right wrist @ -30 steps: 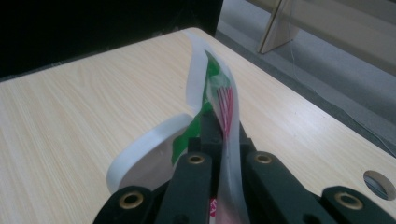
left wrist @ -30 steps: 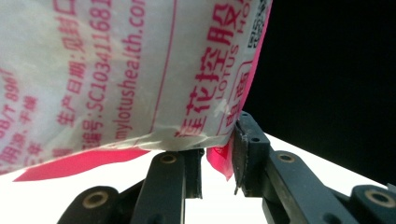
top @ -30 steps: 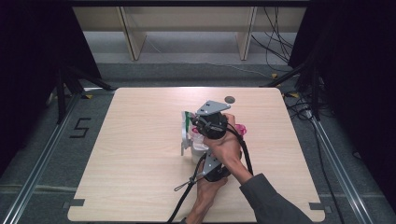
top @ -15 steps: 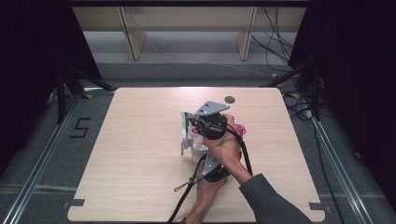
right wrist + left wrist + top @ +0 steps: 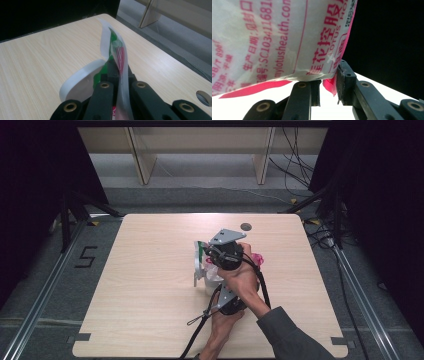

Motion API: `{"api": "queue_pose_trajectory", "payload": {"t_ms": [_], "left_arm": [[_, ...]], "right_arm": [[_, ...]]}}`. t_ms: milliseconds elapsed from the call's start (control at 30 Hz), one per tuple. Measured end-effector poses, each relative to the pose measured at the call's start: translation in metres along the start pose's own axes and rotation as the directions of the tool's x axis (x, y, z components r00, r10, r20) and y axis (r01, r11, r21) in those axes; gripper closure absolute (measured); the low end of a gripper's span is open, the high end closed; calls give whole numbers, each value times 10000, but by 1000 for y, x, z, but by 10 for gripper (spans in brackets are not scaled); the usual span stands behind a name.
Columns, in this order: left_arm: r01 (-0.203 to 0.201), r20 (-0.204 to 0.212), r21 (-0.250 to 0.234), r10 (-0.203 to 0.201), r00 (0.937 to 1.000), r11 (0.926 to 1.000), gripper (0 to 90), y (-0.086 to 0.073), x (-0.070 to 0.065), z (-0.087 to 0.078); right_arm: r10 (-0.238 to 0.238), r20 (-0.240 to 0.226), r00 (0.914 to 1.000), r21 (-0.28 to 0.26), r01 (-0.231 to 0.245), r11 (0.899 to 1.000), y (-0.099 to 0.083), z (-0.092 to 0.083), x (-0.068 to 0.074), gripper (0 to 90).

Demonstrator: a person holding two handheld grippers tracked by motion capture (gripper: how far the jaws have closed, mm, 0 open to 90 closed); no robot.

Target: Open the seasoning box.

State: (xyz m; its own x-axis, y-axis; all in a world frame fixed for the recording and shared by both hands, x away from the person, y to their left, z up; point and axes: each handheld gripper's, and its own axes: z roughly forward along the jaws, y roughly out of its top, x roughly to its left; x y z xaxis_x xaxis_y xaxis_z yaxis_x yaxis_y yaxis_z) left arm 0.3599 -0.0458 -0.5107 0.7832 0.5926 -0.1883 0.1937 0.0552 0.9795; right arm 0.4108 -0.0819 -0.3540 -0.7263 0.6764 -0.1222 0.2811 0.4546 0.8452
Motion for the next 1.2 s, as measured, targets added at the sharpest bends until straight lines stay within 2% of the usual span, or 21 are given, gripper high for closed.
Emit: {"api": "queue_pose_trajectory", "payload": {"t_ms": [33, 100, 133, 200, 267, 367, 400, 433, 467, 567, 600, 667, 767, 867, 900, 933, 967, 1033, 1100, 1133, 1200], "left_arm": [[3, 13, 0, -3, 10000, 10000, 745, 0, 0, 0], [-8, -26, -14, 8, 10000, 10000, 744, 0, 0, 1], [31, -12, -71, -31, 10000, 10000, 745, 0, 0, 1], [-18, -103, 29, 18, 9999, 10000, 745, 1, 0, 0], [31, -31, -89, -32, 10000, 10000, 745, 0, 1, 1], [123, 12, -157, -123, 9999, 9998, 745, 0, 0, 1], [141, 40, -174, -140, 9999, 9998, 745, 0, 0, 1], [71, -37, -152, -71, 10000, 9999, 745, 1, 1, 1], [76, -49, -171, -77, 10000, 9998, 745, 1, 1, 0], [85, -157, -165, -87, 9998, 9998, 745, 2, 1, 1], [121, -12, -177, -122, 9999, 9998, 744, 2, 1, 2], [112, 14, -185, -112, 9999, 9998, 745, 2, 1, 1], [96, -161, -226, -100, 9998, 9997, 745, 3, 1, 1], [235, 46, -230, -234, 9997, 9995, 745, 2, 0, 1], [216, 9, -242, -216, 9998, 9995, 745, 2, 0, 1], [130, -171, -5, -130, 9998, 9999, 745, 3, 0, -1], [151, 9, -239, -151, 9999, 9996, 745, 2, 1, 0], [192, 58, -262, -191, 9998, 9995, 745, 2, 1, 1], [228, 88, -247, -226, 9997, 9994, 745, 1, 1, 2], [244, 59, -255, -243, 9997, 9994, 745, 1, 0, 2], [188, -6, -260, -188, 9998, 9995, 745, 2, 1, 1]], "right_arm": [[-20, -106, 9999, 87, 21, 10000, 1, -2, -1, 900], [-8, -15, 10000, -26, 8, 10000, 0, 0, 0, 900], [-187, -31, 9998, -33, 186, 9998, 0, 1, -1, 900], [-88, 3, 10000, 47, 88, 10000, 1, 0, 0, 900], [-1, -107, 9999, 92, 2, 10000, 2, 0, 0, 900], [-229, 69, 9997, 39, 229, 9997, 1, 3, 2, 900], [-436, -68, 9990, 145, 437, 9989, 2, 3, 1, 900], [-430, -69, 9990, 146, 431, 9990, 2, 3, 1, 900], [-171, 16, 9999, 30, 171, 9998, 2, 3, 2, 900], [-243, 52, 9997, 35, 243, 9997, 3, 3, 2, 900], [-233, -27, 9997, 169, 233, 9996, 2, 3, 2, 900], [-410, -48, 9991, 186, 411, 9990, 2, 4, 1, 900], [-44, -78, 10000, 47, 44, 10000, 4, 0, 1, 900], [-259, -3, 9997, 189, 259, 9995, 3, 3, 3, 900], [-386, 45, 9992, 162, 385, 9991, 2, 4, 3, 900], [-350, -8, 9994, 152, 350, 9993, 3, 3, 2, 900], [-290, -59, 9996, 63, 290, 9996, 4, 1, 2, 900], [-176, -39, 9998, -70, 176, 9998, 4, 0, 2, 900], [-270, -45, 9996, 115, 271, 9996, 3, 0, 2, 900], [-610, -6, 9981, 261, 610, 9978, 2, 4, 3, 900], [-278, 5, 9996, 160, 278, 9995, 3, 3, 3, 900]]}}
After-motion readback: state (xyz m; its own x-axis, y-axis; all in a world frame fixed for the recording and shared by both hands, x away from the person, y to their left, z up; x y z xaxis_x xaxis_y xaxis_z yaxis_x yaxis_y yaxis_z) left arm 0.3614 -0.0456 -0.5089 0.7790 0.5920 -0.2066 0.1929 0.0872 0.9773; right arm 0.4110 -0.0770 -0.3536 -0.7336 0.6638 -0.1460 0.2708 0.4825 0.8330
